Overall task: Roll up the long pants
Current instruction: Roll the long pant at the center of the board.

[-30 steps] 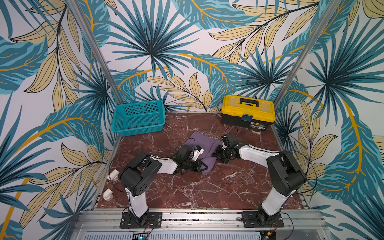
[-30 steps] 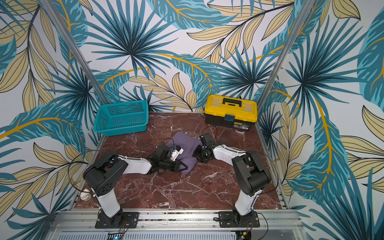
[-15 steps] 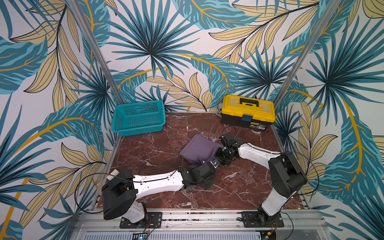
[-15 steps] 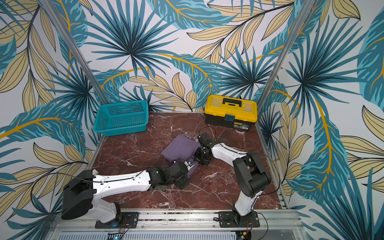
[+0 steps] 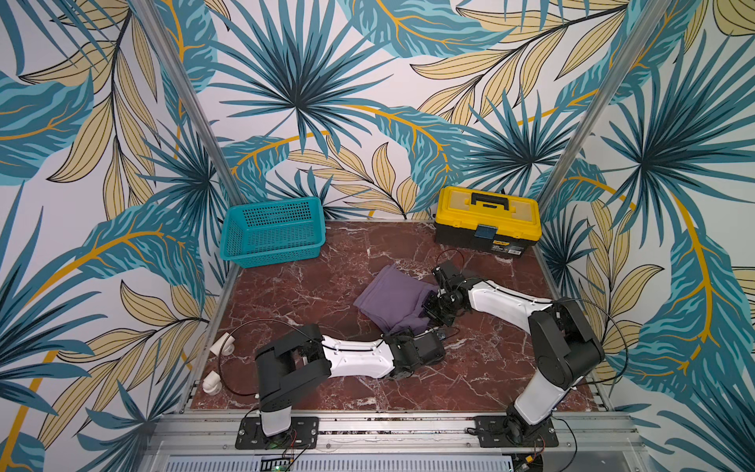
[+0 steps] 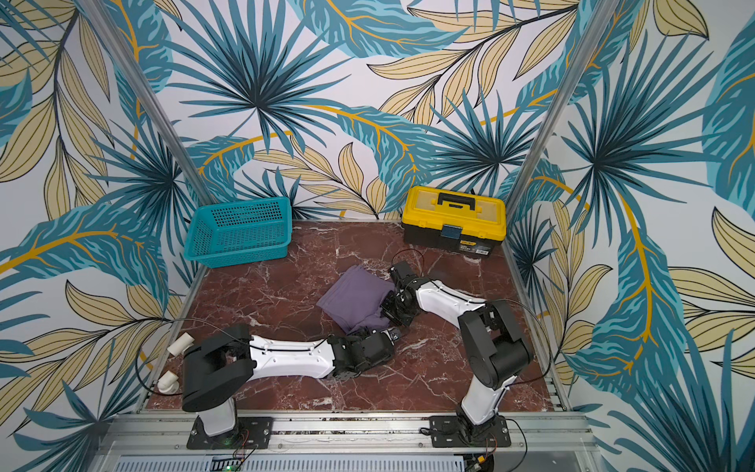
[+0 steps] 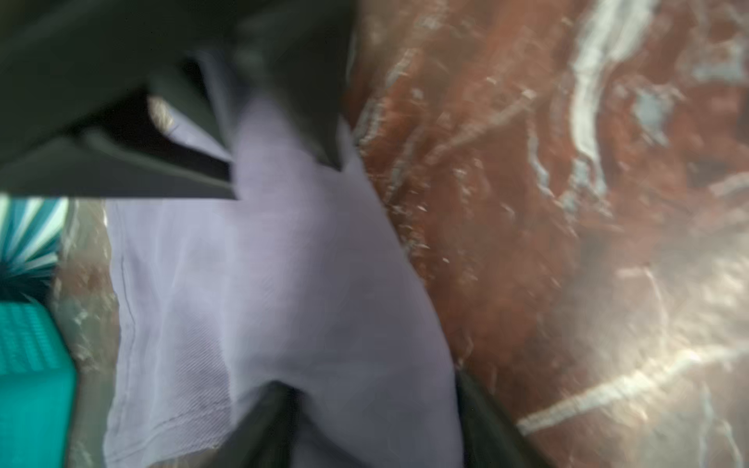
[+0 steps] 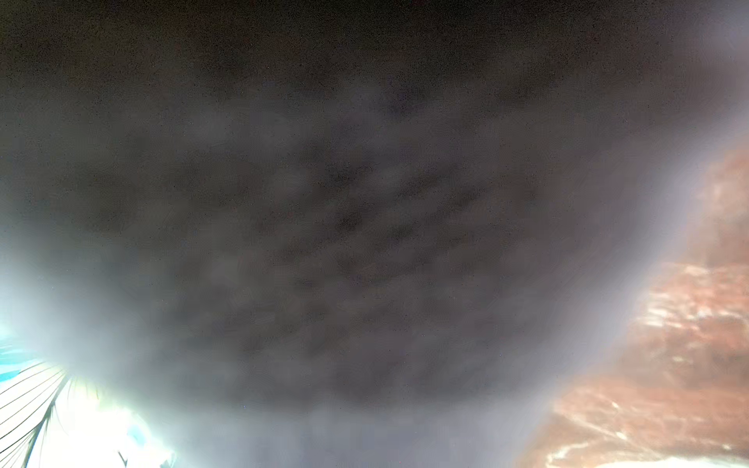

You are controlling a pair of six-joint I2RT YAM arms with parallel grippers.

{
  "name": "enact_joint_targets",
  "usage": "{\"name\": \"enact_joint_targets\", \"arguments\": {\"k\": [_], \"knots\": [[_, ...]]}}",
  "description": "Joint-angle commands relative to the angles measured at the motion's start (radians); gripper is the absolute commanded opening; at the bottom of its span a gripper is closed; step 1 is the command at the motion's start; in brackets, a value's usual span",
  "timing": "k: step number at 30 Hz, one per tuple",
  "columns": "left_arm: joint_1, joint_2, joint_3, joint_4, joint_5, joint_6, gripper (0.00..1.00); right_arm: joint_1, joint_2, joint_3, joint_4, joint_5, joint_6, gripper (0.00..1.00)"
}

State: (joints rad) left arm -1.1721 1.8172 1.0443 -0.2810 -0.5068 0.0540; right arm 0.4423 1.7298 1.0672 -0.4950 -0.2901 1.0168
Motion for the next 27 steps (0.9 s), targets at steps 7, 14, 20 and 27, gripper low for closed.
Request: {"name": "enact_joint_targets", "arguments": {"k": [7, 14, 20, 27], "knots": [[0.224, -0.093, -0.217, 0.285, 0.610, -0.289, 0.00, -0.031, -0.014, 0.066, -0.004, -0.134, -0.068, 0.71], [0.404, -0.141, -0.406, 0.559, 0.889, -0.516, 0.00, -0.075, -0.073, 0.089, 0.011, -0.115, -0.139, 0.86], [0.497, -0.064, -0.489, 0.734, 1.004, -0.661, 0.00, -0.065, -0.096, -0.065, 0.186, -0.122, -0.085, 0.96], [0.522, -0.015, -0.501, 0.764, 1.042, -0.692, 0.00, -0.001, -0.004, -0.100, 0.360, -0.068, -0.018, 0.84]]}}
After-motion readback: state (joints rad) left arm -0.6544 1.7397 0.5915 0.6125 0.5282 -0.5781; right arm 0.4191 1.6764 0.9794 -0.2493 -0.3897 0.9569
